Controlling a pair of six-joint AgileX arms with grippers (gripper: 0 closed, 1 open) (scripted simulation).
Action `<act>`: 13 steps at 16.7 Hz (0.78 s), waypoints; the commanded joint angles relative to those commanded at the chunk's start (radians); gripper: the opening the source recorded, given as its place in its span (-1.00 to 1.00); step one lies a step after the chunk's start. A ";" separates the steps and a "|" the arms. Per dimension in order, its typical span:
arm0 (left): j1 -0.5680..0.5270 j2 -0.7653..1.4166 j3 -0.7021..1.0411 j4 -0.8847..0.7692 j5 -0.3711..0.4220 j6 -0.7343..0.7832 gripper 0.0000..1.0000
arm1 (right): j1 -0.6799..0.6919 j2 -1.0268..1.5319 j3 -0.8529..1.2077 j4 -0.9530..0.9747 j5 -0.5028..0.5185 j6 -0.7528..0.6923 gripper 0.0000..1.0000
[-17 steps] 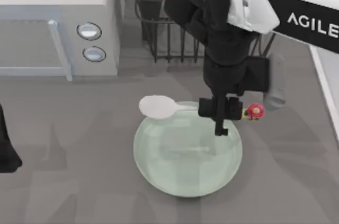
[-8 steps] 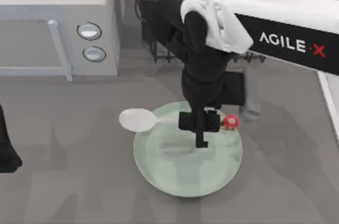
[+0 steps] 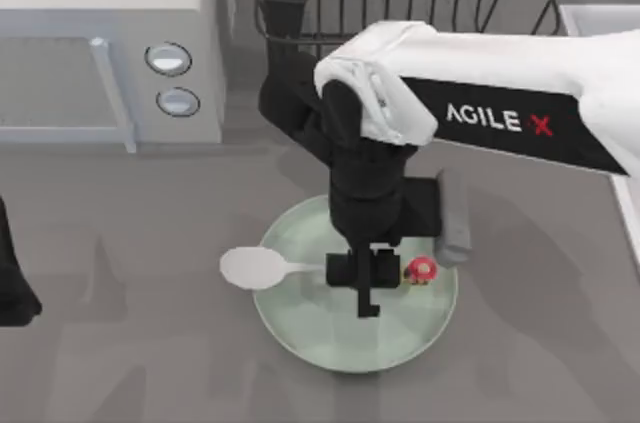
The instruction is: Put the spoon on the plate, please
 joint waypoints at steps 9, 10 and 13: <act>0.000 0.000 0.000 0.000 0.000 0.000 1.00 | 0.000 0.000 0.000 0.000 0.000 0.000 -0.10; 0.000 0.000 0.000 0.000 0.000 0.000 1.00 | 0.000 0.000 0.000 0.000 0.000 0.000 0.06; 0.000 0.000 0.000 0.000 0.000 0.000 1.00 | 0.000 0.000 0.000 0.000 0.000 0.000 0.51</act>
